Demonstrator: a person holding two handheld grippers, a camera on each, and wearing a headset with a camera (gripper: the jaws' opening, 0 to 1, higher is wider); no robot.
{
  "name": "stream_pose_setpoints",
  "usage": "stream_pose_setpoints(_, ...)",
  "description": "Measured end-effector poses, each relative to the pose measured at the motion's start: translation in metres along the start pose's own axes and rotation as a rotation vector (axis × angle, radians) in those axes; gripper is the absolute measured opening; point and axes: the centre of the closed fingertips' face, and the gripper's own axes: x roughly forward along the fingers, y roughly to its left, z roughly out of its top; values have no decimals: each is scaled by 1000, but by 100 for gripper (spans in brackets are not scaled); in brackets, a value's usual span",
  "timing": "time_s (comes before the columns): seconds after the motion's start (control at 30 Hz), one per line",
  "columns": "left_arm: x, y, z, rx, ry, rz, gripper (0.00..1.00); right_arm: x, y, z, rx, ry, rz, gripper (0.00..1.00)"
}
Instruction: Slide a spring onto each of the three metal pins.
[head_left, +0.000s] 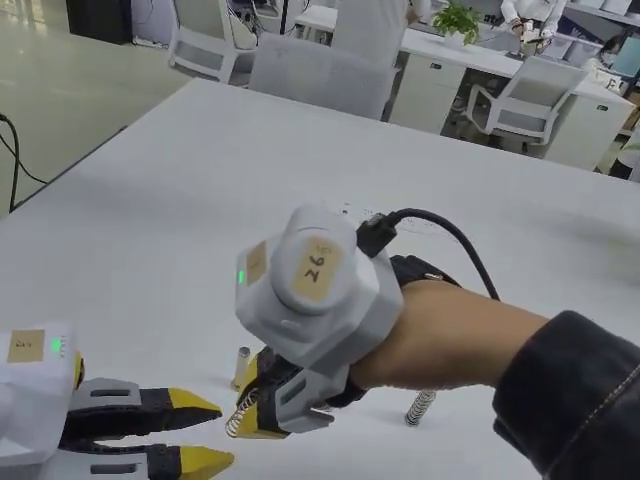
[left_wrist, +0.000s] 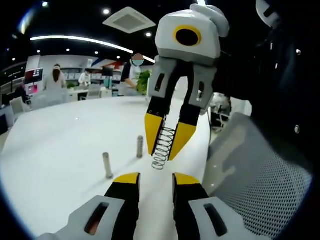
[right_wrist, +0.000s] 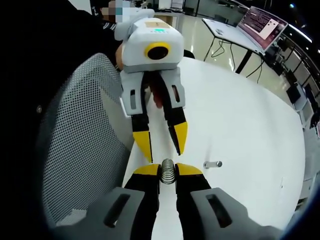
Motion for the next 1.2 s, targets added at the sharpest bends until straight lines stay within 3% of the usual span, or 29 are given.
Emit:
stream_pose_setpoints(0.67, -4, 7, -5, -26, 18, 41, 37, -16, -19, -18, 39, 20, -48, 8)
stream_pose_setpoints(1.2, -3, 7, -7, -33, 25, 50, 44, -35, -42, -31, 72, 32, -109, 8)
